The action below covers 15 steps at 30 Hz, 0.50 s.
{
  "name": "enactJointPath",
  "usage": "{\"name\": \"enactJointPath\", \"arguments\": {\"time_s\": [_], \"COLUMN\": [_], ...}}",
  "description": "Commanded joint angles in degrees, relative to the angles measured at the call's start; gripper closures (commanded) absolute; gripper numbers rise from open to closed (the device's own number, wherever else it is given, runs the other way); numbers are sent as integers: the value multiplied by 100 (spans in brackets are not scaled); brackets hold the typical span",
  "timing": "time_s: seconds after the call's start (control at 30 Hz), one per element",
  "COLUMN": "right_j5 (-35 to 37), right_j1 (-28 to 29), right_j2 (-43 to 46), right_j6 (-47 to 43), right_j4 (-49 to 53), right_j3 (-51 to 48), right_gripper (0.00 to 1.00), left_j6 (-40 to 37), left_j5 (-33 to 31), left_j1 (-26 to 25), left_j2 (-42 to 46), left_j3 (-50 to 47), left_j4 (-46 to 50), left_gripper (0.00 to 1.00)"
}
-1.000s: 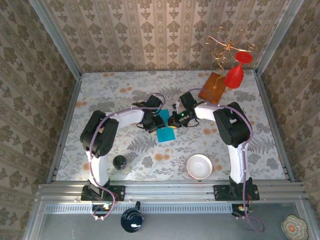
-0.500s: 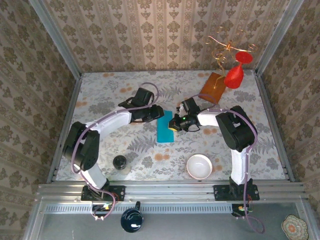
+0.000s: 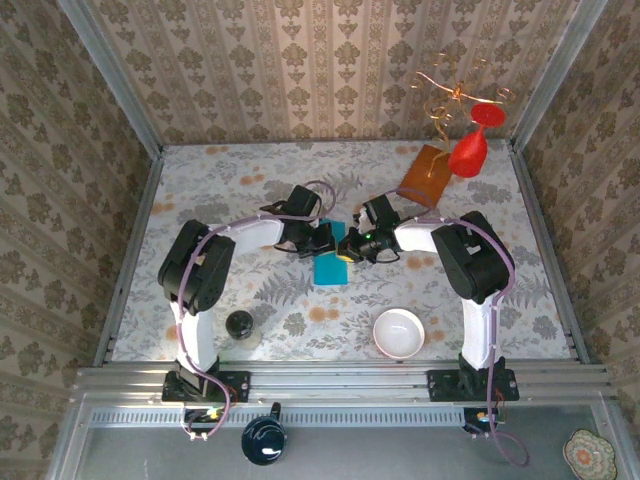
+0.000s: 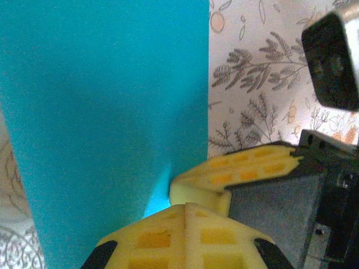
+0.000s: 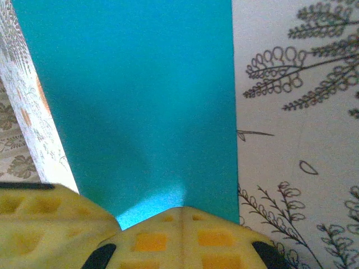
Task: Fold a paper plane with a square sheet of paper (pick it up from the middle)
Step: First fold the square sheet of paper in half at the center of the table.
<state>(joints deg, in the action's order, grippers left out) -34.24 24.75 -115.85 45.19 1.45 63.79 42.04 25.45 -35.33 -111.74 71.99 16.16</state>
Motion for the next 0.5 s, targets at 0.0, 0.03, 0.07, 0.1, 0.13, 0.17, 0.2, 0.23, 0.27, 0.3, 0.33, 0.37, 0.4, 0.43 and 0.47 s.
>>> {"name": "enactJointPath", "arguments": {"time_s": [0.0,0.03,0.07,0.1,0.13,0.17,0.2,0.23,0.27,0.3,0.33,0.37,0.4,0.43,0.47], "right_j5": [901,899,910,925,932,937,950,976,1012,1036,1064,1093,1123,1158,1193], "right_j1": [56,56,57,61,56,47,47,47,47,47,39,30,23,9,-12], "right_j2": [-513,-517,-510,-511,-524,-526,-526,-526,-526,-538,-546,-555,-566,-589,-604], "right_j6": [10,33,42,43,42,25,17,3,-10,-25,-30,-37,-28,-33,-19], "right_j4": [958,923,910,923,930,943,967,1008,1048,1086,1115,1153,1185,1236,1267], "right_j3": [-268,-294,-310,-314,-323,-330,-331,-332,-340,-343,-356,-371,-388,-402,-430], "right_gripper": [95,96,96,96,96,96,96,96,96,96,96,96,96,96,96], "left_j6": [-284,-316,-365,-408,-463,-514,-550,-601,-649,-697,-759,-833,-894,-992,-1110], "left_j5": [351,402,397,383,363,363,358,364,373,366,370,369,371,404,449], "left_j1": [53,44,44,48,57,69,78,100,125,154,195,246,299,374,452], "left_j2": [-197,-239,-285,-319,-354,-395,-411,-425,-444,-453,-461,-464,-467,-480,-467], "left_j3": [154,170,194,214,232,251,257,246,231,213,174,123,70,4,-93], "left_j4": [60,67,108,152,218,256,273,306,325,340,344,344,352,350,329], "left_gripper": [96,97,97,97,98,98,98,98,98,98,98,98,98,98,98]}}
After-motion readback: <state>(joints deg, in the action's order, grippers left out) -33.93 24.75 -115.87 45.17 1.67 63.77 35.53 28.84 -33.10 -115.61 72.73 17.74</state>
